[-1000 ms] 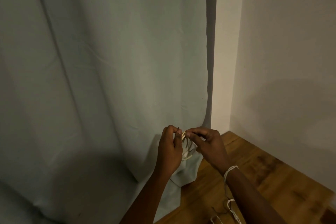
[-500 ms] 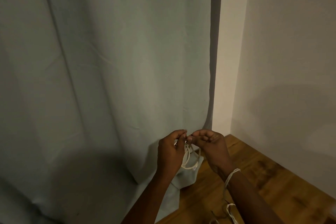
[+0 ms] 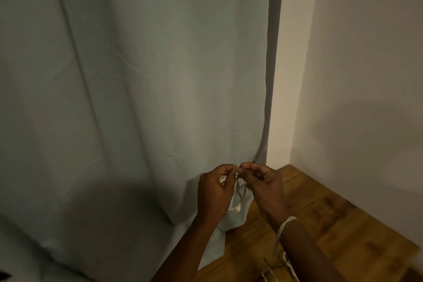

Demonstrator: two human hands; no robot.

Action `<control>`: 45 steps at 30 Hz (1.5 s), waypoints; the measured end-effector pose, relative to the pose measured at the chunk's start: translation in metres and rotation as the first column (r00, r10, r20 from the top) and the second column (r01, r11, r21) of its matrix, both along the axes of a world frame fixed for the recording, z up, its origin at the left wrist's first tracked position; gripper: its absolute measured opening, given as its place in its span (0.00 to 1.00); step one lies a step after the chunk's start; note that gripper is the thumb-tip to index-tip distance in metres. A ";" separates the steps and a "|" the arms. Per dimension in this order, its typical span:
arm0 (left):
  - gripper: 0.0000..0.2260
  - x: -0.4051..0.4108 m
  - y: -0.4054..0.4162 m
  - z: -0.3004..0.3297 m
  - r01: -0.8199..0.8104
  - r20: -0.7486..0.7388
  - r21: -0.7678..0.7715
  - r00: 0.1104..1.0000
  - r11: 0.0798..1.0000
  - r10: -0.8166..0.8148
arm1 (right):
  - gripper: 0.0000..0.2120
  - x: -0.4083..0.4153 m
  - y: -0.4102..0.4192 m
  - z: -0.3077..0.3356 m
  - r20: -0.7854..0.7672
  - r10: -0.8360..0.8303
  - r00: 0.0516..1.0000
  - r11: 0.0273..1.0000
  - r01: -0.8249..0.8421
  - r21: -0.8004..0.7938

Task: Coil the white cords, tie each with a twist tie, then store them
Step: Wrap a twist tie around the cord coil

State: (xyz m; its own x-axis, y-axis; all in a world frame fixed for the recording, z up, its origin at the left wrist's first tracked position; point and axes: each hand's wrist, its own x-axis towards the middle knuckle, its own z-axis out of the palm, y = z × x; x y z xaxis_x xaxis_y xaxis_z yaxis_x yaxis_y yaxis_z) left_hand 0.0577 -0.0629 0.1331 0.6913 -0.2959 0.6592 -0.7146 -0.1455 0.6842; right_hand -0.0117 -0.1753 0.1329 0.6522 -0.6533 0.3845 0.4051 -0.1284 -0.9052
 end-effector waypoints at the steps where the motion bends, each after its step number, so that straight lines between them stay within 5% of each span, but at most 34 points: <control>1: 0.06 0.001 0.000 0.000 0.001 0.003 0.002 1.000 1.000 -0.001 | 0.07 0.000 -0.001 0.000 -0.003 0.002 1.000 1.000 -0.002 -0.013; 23: 0.06 0.000 0.003 0.000 -0.027 0.016 0.034 1.000 0.999 0.027 | 0.08 0.009 -0.006 -0.007 -0.021 0.018 1.000 0.974 -0.022 -0.225; 34: 0.06 0.006 0.001 -0.005 -0.005 0.007 0.043 1.000 0.999 0.004 | 0.07 0.006 -0.013 -0.005 -0.062 0.135 0.989 0.985 -0.141 -0.102; 38: 0.08 0.009 0.001 -0.008 0.036 -0.030 0.064 0.999 0.997 -0.034 | 0.04 0.005 -0.017 -0.007 -0.091 0.065 0.994 0.950 -0.089 -0.299; 42: 0.12 0.008 0.001 -0.008 0.125 -0.102 0.052 0.988 0.991 -0.119 | 0.04 0.004 -0.018 -0.009 -0.045 -0.126 0.991 0.788 0.073 -0.611; 45: 0.14 0.006 0.001 -0.007 0.181 -0.135 0.029 0.975 0.983 -0.175 | 0.07 0.004 -0.014 -0.013 0.000 -0.190 0.982 0.722 0.139 -0.678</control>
